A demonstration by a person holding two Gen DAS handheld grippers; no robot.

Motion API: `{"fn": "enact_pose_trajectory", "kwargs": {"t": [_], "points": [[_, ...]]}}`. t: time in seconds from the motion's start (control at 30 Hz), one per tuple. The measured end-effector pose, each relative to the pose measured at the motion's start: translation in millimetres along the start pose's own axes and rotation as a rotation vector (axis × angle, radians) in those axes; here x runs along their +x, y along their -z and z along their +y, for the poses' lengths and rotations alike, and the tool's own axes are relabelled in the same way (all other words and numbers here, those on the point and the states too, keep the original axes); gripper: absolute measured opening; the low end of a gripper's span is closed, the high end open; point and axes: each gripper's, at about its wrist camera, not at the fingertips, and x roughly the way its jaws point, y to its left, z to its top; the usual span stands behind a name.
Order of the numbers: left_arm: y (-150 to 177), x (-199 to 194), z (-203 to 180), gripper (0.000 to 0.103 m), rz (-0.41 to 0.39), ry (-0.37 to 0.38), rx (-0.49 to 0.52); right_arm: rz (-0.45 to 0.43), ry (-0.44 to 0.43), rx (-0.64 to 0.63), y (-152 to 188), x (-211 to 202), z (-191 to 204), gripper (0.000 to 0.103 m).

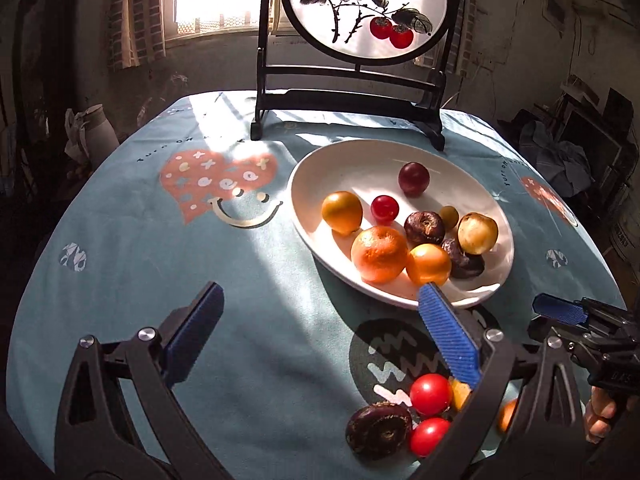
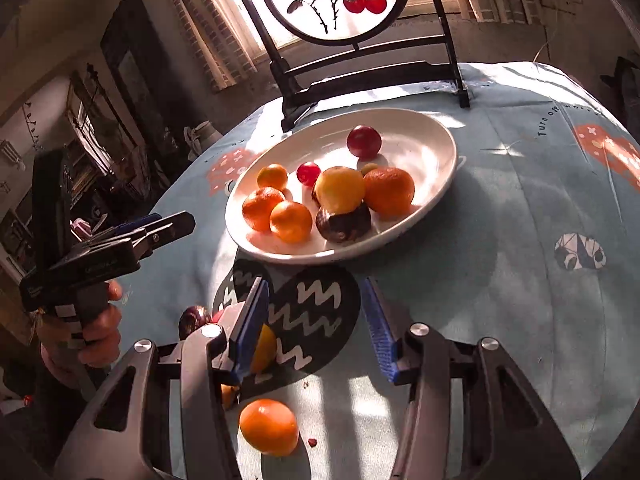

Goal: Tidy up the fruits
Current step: 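Move both tools back, right tool toward a large orange, then grasp the large orange with the right tool while the left grasps a dark brown fruit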

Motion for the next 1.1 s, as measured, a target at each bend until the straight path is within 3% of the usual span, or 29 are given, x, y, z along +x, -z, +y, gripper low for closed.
{"fn": "enact_pose_trajectory", "kwargs": {"t": [0.07,0.23,0.37,0.5,0.9,1.03,1.1], "points": [[12,-2,3,0.099,0.016,-0.053,0.020,0.067,0.000,-0.053,16,2,12,0.049],[22,-12,19,0.100,0.040,0.013,-0.048,0.098,0.035,-0.197,39,-4,37,0.049],[25,-14,23,0.099,0.033,-0.018,-0.054,0.137,0.041,-0.237,50,-1,43,0.049],[25,-12,23,0.099,0.051,-0.001,-0.066,0.168,0.066,-0.257,55,6,45,0.049],[27,-16,21,0.100,0.049,0.001,-0.054,0.171,0.109,-0.302,60,12,49,0.048],[27,-16,22,0.100,0.051,0.010,-0.056,0.159,0.112,-0.317,61,10,49,0.035],[27,-18,22,0.100,0.047,0.021,-0.031,0.147,0.119,-0.312,61,8,48,0.034]]}}
